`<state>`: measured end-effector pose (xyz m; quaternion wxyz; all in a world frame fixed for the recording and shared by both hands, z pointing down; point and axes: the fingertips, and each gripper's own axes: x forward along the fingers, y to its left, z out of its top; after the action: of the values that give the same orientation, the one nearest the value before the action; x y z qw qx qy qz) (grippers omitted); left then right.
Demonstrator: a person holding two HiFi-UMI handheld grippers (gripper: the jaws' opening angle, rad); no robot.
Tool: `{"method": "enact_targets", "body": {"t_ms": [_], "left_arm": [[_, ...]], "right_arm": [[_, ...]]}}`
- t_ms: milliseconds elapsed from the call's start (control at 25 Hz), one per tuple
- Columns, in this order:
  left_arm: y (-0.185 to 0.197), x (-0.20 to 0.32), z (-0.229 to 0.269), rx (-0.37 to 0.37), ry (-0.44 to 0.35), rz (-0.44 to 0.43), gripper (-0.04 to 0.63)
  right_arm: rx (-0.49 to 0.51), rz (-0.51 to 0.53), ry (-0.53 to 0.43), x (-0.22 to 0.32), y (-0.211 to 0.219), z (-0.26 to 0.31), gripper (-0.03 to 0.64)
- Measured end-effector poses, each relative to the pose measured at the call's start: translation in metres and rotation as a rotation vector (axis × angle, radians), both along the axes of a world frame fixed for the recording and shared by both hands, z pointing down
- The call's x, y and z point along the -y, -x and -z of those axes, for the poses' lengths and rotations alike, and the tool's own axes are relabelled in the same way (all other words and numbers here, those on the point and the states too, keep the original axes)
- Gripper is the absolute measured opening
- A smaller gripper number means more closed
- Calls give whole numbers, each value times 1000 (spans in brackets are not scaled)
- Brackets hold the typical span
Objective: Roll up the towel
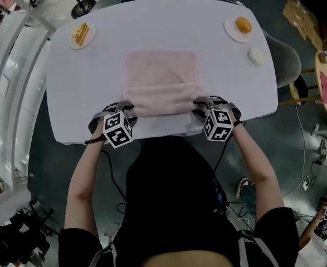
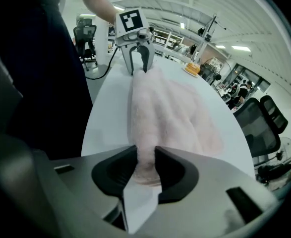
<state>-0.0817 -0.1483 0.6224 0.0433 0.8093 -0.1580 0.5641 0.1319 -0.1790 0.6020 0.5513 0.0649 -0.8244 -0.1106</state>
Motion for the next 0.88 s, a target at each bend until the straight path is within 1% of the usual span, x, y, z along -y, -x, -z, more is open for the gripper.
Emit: {"method": "enact_targets", "body": {"t_ms": [40,80,160,240,440,600,720,880], "left_arm": [[1,4,0,9,-14,3,131],[2,8,1,14,-21,5,104],[2,9,3,12,-18,5,90],[2,7,5,6,-12,-1,76],[1,-5,13,-16,-7,-15,69],[1,-26,18,-34,9,-31,69],[1,-53,18,-56,39,-38,69],[2,-92,21,-85,96,-58,69]], "right_arm": [[-2,8,-2,2,0,0,102],[-2,15,-1,3,1,1,95],[8,19,9,4,1,3,54],[19,16,23,1,0,7,44],[29,18,37,-10,-2,18,40],[31,19,61,-30,-1,23,40],[39,5,106,-57,-1,22,38],[37,29,172,-98,0,23,40]]}}
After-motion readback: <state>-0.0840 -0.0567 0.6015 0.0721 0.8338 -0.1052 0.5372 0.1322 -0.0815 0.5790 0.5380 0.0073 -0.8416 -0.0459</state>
